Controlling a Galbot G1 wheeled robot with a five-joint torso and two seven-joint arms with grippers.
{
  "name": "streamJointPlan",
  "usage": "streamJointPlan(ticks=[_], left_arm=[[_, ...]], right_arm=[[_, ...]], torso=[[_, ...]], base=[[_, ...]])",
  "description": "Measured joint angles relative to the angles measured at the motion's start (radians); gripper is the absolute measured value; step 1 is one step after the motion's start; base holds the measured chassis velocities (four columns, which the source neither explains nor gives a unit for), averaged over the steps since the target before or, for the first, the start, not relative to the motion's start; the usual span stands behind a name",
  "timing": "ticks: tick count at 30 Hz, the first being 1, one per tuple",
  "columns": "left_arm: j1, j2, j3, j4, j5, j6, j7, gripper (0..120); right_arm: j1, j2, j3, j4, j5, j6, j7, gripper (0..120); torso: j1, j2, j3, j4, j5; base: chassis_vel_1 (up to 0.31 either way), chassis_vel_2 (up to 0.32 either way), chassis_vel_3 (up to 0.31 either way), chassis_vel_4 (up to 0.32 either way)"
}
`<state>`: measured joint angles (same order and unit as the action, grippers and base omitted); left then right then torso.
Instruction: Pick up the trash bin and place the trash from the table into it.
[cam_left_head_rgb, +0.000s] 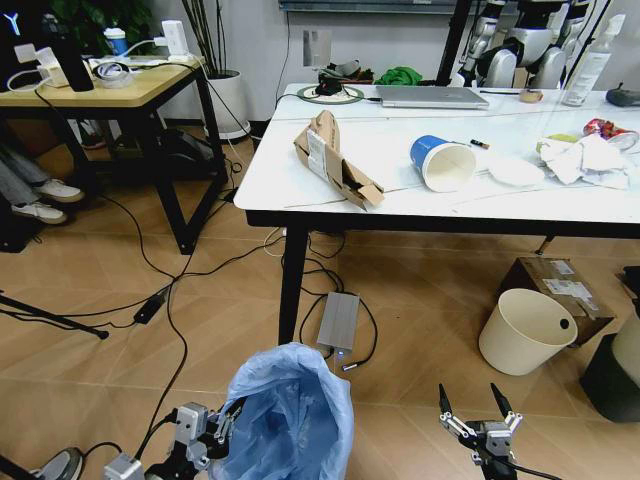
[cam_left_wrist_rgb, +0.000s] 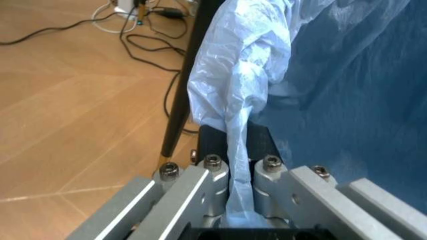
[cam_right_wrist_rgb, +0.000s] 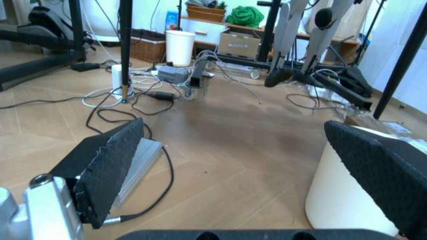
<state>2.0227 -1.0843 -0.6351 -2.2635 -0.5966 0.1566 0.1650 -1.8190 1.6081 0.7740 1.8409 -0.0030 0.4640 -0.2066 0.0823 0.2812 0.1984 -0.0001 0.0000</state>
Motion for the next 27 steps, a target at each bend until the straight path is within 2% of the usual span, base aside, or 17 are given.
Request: streamJointPlan(ticks=[10,27], left_arm=[[0.011,0.0,-0.021,-0.003,-0.067,0.039,-0.077,0],[0.009,-0.004,-0.01,-0.008,-0.046,0.025,-0.062,0]], right_arm=[[0.007,0.0,-0.002,-0.005,0.001,-0.002,0.0,100],[0.005,0.0,-0.003,-0.006,0.0,-0.001,0.0,100]], torso=[[0.012,0.043,0.031,0.0,0.0],[0.032,0.109,0.077,0.0,0.0]], base=[[0.0,0.0,0.0,0.0],[0.0,0.0,0.0,0.0]])
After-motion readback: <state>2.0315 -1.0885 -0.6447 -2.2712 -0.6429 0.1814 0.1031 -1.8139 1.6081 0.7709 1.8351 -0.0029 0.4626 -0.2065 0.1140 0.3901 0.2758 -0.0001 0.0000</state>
